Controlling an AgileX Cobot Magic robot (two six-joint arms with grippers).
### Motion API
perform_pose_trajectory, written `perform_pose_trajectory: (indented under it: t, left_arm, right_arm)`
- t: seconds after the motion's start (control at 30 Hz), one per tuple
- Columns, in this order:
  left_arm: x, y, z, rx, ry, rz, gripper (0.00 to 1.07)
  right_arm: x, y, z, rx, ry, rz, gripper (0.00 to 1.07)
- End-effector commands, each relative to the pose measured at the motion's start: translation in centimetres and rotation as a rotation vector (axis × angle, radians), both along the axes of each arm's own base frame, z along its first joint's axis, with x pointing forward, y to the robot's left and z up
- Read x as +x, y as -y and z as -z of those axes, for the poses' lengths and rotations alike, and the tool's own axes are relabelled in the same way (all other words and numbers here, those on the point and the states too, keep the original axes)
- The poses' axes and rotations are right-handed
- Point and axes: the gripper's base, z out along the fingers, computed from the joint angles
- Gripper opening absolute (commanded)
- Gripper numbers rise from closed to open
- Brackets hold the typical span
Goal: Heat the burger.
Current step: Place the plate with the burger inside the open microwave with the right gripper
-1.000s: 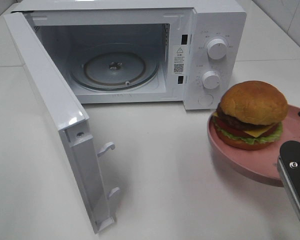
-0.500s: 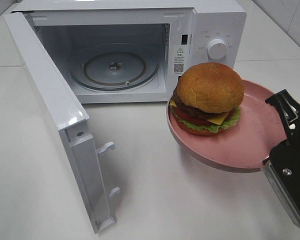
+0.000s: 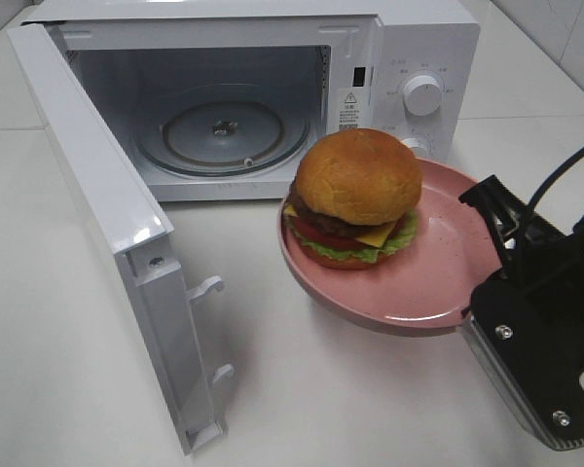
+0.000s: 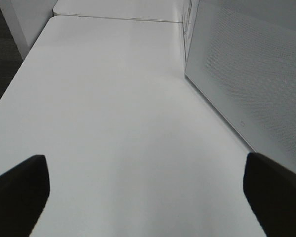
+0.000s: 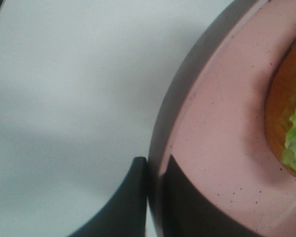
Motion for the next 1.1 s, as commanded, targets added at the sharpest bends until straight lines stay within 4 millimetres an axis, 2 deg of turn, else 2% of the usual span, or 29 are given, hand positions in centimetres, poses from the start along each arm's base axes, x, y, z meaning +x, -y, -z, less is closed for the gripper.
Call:
perform_pose_trajectory:
  t: [0.03, 0.13, 0.3, 0.57, 0.8, 0.87, 1.1]
  left_arm:
    - [-0.1, 0.0, 0.0, 0.007, 0.004, 0.003, 1.00]
    - [-0.1, 0.0, 0.0, 0.007, 0.004, 0.003, 1.00]
    - [-0.1, 0.0, 0.0, 0.007, 0.004, 0.003, 1.00]
    - [-0.1, 0.0, 0.0, 0.007, 0.004, 0.003, 1.00]
    - [-0.1, 0.0, 0.0, 0.007, 0.004, 0.003, 1.00]
    - [-0.1, 0.0, 0.0, 0.007, 0.004, 0.003, 1.00]
    - [-0.1, 0.0, 0.0, 0.007, 0.004, 0.003, 1.00]
  right_arm:
    - [1.1, -1.5, -0.9, 0.072, 0.053, -0.020, 0.00]
    - [2.3, -2.7, -1.5, 0.072, 0.065, -0.042, 0.00]
    - [3.1, -4.5, -1.8, 0.080, 0.059, -0.080, 0.00]
    - [4.8, -6.0, -1.8, 0.075, 0.039, -0.071, 0.00]
    - [5.9, -7.8, -1.7, 0.082, 0.016, -0.081, 0.00]
    - [6.7, -8.5, -1.6, 0.066, 0.000, -0.081, 0.00]
    - [7.9, -9.6, -1.8, 0.062, -0.003, -0.079, 0.00]
